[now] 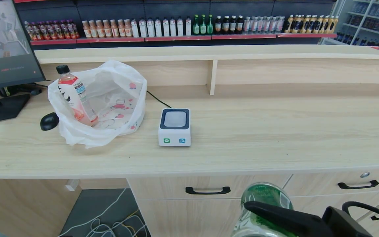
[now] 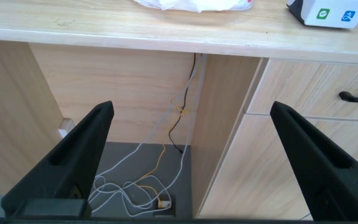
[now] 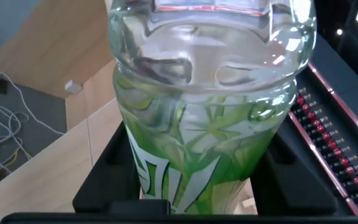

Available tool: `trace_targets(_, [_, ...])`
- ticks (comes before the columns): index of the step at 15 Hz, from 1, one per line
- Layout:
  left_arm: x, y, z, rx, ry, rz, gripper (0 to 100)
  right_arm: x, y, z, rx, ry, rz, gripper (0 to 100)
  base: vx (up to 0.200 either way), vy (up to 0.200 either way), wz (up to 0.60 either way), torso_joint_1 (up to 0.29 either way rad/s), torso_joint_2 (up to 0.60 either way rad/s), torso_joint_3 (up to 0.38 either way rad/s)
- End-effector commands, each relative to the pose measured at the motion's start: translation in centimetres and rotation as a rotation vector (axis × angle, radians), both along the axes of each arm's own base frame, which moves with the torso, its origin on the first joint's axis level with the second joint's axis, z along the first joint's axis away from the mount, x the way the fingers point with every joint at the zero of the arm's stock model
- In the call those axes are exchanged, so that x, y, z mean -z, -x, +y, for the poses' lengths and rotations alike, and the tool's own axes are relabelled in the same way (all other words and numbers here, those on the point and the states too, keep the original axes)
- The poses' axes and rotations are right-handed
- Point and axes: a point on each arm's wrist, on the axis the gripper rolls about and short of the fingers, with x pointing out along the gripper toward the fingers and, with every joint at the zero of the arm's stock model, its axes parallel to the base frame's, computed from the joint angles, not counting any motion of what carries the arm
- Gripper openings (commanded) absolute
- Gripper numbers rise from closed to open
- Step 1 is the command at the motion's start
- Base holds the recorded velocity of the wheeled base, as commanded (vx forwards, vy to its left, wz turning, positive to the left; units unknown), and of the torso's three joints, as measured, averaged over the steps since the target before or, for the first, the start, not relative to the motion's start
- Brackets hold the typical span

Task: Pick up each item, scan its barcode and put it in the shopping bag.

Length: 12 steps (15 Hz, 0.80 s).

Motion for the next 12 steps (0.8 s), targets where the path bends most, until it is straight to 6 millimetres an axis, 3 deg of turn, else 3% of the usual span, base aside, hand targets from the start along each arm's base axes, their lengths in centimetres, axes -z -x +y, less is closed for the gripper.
trace_targets(1, [0.0,0.0,0.0,0.0,0.0,0.0,100,0.2,1.0,0.1,-0.05,0.01,-0.027,0,0.0,0.0,0.0,0.0,0.0,0.0])
trace_targets(4, [0.0,0.0,0.0,0.002,0.0,0.0,100,-0.2,1.6,0.0,-0.051,0.0,-0.167,0,0.0,0.0,0.0,0.0,0.0,0.0])
trace_targets(12, [0.0,0.0,0.0,0.002,0.0,0.0,100,-0.4,1.9,-0.9,-0.011,0.008,-0.334,0,0.0,0.0,0.0,0.0,0.0,0.0])
